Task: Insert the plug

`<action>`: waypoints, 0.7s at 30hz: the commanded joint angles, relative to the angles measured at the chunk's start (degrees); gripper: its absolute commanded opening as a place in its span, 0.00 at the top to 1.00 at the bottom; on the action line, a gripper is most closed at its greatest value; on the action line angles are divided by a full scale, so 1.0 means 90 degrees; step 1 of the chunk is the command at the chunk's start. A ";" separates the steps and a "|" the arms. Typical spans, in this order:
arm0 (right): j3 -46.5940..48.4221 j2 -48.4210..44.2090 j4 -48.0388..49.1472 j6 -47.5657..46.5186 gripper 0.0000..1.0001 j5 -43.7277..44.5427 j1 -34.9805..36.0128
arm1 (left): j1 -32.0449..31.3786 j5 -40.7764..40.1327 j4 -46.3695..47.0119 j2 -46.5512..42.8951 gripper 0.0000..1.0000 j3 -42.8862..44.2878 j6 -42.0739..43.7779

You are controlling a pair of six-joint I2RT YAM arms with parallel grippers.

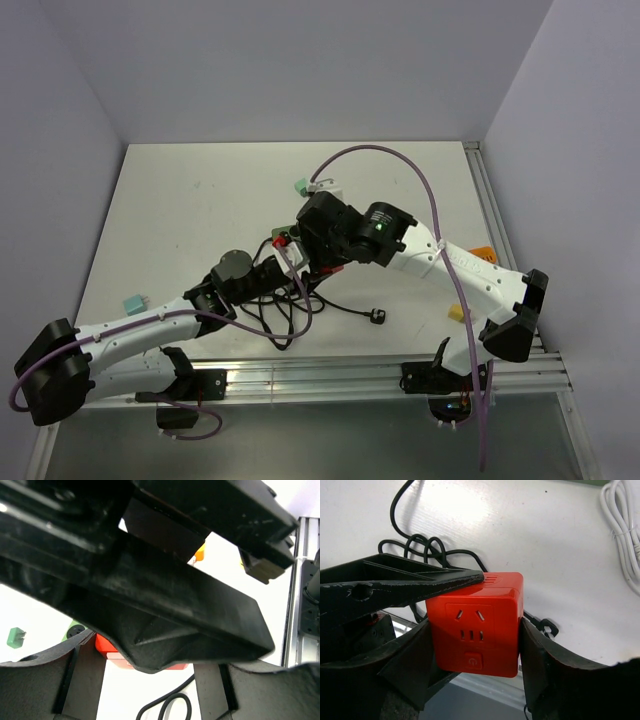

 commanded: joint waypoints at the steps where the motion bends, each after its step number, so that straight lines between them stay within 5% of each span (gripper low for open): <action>1: -0.0115 -0.0028 0.0269 0.0303 1.00 0.0395 -0.0030 | -0.0021 -0.0430 0.0975 -0.0228 0.63 0.0131 -0.0307; 3: -0.0291 -0.0126 0.0425 0.0313 1.00 0.0317 -0.0078 | -0.0021 -0.0888 0.1151 -0.0374 0.40 0.0013 -0.0522; 6: -0.0613 -0.0438 0.0688 0.0332 1.00 0.0229 -0.0273 | -0.0021 -0.1174 0.1182 -0.0695 0.31 -0.0212 -0.0872; 7: -0.0691 -0.0623 0.0757 0.0294 1.00 0.0113 -0.0448 | -0.0021 -0.1561 0.1142 -0.0774 0.12 -0.0270 -0.1019; 8: -0.0798 -0.0702 0.0893 0.0264 1.00 0.0044 -0.0537 | -0.0021 -0.1642 0.1113 -0.0872 0.03 -0.0309 -0.1069; 17: -0.0799 -0.1064 0.1108 0.0303 1.00 -0.0815 -0.1065 | -0.0021 -0.1107 0.1161 -0.1322 0.00 -0.0602 -0.1070; 21: -0.0974 -0.1376 0.1528 0.0401 1.00 -0.1771 -0.1250 | -0.0021 -0.0452 0.2243 -0.1556 0.01 -0.1265 -0.0806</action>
